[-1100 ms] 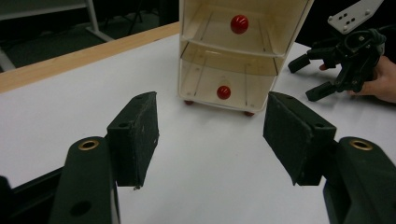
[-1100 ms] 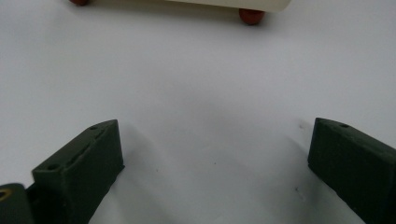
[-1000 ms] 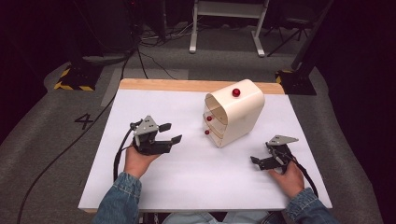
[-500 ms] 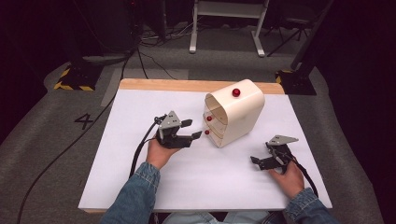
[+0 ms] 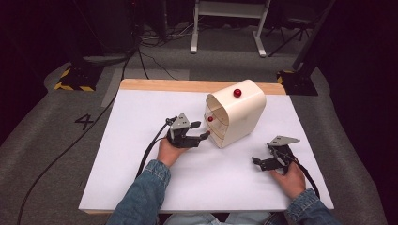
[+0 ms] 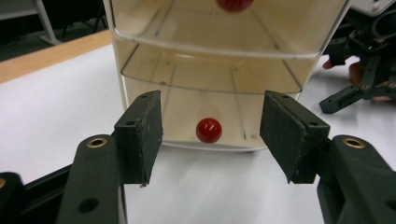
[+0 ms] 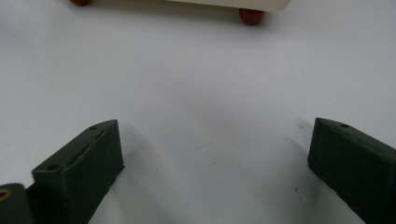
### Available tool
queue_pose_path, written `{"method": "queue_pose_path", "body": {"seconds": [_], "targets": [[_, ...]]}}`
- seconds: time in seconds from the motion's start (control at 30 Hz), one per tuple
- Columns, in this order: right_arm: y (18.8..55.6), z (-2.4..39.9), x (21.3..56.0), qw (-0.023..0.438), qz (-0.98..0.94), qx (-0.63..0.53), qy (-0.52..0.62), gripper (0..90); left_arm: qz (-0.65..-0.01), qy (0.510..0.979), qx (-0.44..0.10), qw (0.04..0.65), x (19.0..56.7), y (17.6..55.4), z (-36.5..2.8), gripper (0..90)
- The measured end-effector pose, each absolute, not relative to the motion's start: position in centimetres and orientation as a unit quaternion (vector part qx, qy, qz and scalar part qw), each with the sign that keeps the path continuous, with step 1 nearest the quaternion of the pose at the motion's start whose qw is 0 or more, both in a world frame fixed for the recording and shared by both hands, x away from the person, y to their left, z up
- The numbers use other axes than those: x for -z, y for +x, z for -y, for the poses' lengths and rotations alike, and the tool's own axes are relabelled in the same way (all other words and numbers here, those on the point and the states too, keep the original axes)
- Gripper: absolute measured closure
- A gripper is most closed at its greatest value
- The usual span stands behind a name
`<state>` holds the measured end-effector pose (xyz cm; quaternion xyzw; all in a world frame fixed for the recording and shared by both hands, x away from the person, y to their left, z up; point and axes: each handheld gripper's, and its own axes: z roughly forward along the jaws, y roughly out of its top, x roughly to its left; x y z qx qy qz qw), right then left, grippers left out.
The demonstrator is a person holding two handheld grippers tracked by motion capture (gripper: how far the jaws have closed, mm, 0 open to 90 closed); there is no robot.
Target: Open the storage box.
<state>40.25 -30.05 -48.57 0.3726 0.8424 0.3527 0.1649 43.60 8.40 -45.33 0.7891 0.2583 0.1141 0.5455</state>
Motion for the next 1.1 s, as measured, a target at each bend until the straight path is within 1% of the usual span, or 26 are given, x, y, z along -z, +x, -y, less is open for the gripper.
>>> {"method": "queue_pose_path", "body": {"seconds": [0.23,0.37,0.47,0.63,0.77,1.1], "targets": [[40.3,30.0,48.6,0.165,-0.842,-0.353,0.373,3.2,-0.264,0.798,-0.107,0.531,46.2,44.0,-7.5,41.0],[40.3,30.0,48.6,0.165,-0.842,-0.353,0.373,3.2,-0.268,0.804,-0.098,0.521,46.8,44.2,-7.1,45.6],[40.3,30.0,48.6,0.165,-0.842,-0.353,0.372,3.2,-0.272,0.805,-0.082,0.521,47.1,44.5,-7.0,51.1],[40.3,30.0,48.6,0.165,-0.842,-0.353,0.373,3.2,-0.268,0.810,-0.082,0.515,47.2,44.5,-6.6,61.3],[40.3,30.0,48.6,0.165,-0.842,-0.353,0.372,3.2,-0.277,0.809,-0.083,0.512,47.2,44.6,-6.8,72.7],[40.3,30.0,48.6,0.165,-0.842,-0.353,0.372,3.2,-0.272,0.817,-0.085,0.502,46.8,44.4,-7.2,73.6]]}}
